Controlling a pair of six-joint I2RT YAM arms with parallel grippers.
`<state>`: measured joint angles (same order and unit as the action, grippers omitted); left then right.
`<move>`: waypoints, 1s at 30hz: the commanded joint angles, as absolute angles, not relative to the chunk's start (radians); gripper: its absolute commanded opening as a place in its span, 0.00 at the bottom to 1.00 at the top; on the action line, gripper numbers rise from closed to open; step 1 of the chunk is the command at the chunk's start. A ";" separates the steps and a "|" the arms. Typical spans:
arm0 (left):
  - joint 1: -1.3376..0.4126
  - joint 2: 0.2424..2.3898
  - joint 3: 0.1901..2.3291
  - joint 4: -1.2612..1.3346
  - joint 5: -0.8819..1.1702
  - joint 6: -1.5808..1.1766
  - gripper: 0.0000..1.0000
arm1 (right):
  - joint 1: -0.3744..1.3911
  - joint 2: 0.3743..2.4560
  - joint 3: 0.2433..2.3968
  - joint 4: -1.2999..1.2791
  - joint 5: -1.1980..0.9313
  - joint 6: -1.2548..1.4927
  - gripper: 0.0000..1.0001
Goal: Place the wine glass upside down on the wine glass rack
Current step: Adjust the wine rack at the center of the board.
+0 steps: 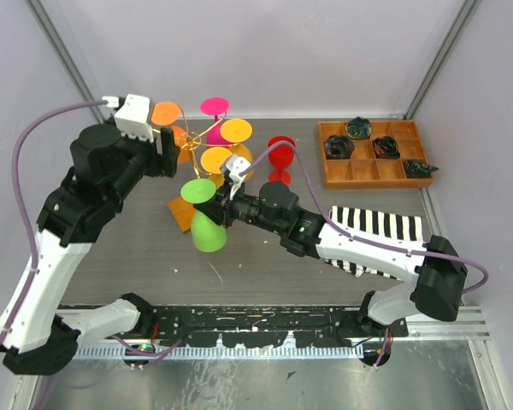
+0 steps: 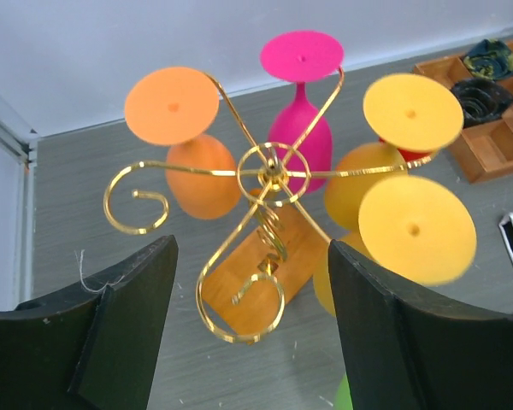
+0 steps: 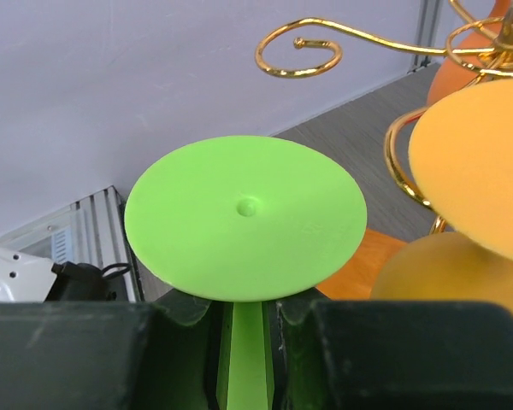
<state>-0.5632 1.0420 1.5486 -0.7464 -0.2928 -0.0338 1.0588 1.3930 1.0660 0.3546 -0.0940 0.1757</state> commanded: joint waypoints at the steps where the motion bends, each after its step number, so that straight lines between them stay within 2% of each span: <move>1: -0.528 1.145 1.650 -0.738 -0.289 -0.015 0.78 | 1.065 1.387 1.065 0.542 -0.016 0.144 0.01; 9: -0.477 1.341 1.783 -0.795 -0.211 -0.021 0.76 | 1.068 1.424 0.966 0.824 0.040 0.089 0.01; 23: -0.470 1.458 1.845 -0.821 -0.252 -0.020 0.54 | 1.070 1.489 0.984 0.866 0.040 0.087 0.01; 30: -0.471 1.467 1.843 -0.821 -0.253 -0.020 0.46 | 1.070 1.502 0.994 0.871 0.048 0.081 0.01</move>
<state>-0.4747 1.4616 1.8111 -0.8215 -0.2470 -0.0273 1.0649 1.4982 0.9653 0.7940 0.0296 0.0990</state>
